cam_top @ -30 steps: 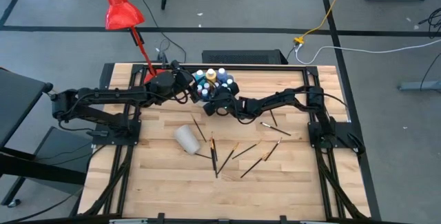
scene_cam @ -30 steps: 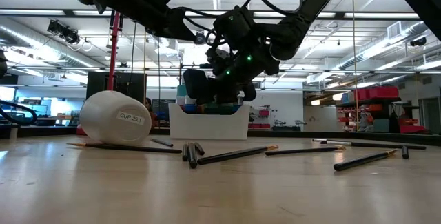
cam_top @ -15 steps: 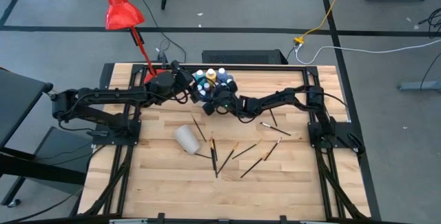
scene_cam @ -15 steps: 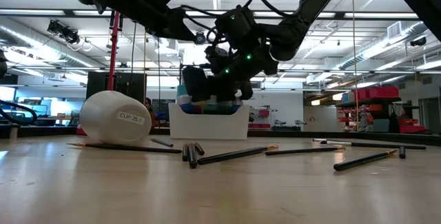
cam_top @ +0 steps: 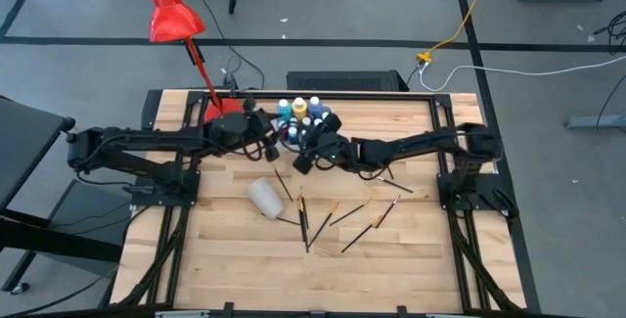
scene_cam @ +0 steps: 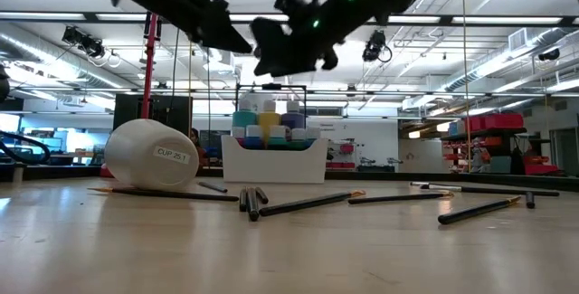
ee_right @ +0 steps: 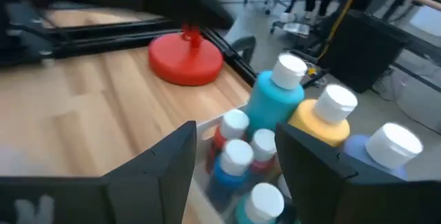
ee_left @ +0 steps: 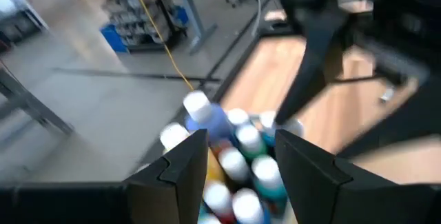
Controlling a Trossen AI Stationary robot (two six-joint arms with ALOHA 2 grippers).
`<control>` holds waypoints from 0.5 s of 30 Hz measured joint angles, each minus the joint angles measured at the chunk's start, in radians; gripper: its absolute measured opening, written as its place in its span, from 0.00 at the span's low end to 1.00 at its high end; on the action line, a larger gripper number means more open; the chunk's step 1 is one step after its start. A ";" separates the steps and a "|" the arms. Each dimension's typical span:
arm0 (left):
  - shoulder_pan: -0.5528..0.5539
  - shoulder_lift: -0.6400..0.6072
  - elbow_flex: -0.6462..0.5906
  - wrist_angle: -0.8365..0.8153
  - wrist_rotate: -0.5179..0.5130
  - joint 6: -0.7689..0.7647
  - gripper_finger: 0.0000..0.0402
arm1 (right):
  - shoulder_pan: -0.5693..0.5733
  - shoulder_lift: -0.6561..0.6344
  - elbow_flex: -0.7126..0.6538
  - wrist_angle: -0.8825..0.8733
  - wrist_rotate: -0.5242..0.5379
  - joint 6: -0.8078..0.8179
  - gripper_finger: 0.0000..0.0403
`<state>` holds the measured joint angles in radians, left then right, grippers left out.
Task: Pick & Place Paint Supplies
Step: Prepare the white cup
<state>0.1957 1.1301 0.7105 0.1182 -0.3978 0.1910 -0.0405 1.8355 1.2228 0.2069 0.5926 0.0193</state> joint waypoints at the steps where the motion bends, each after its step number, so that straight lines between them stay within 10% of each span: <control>1: -0.015 -0.021 0.000 -0.041 -0.007 -0.026 0.44 | 0.008 -0.023 -0.001 -0.049 0.000 0.000 0.51; 15: -0.141 -0.128 -0.021 -0.654 0.184 -0.546 0.44 | 0.086 -0.117 -0.001 -0.211 -0.011 0.073 0.51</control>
<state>0.0545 1.0017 0.6895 -0.5358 -0.2141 -0.3550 0.0452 1.7187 1.2221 -0.0036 0.5816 0.0925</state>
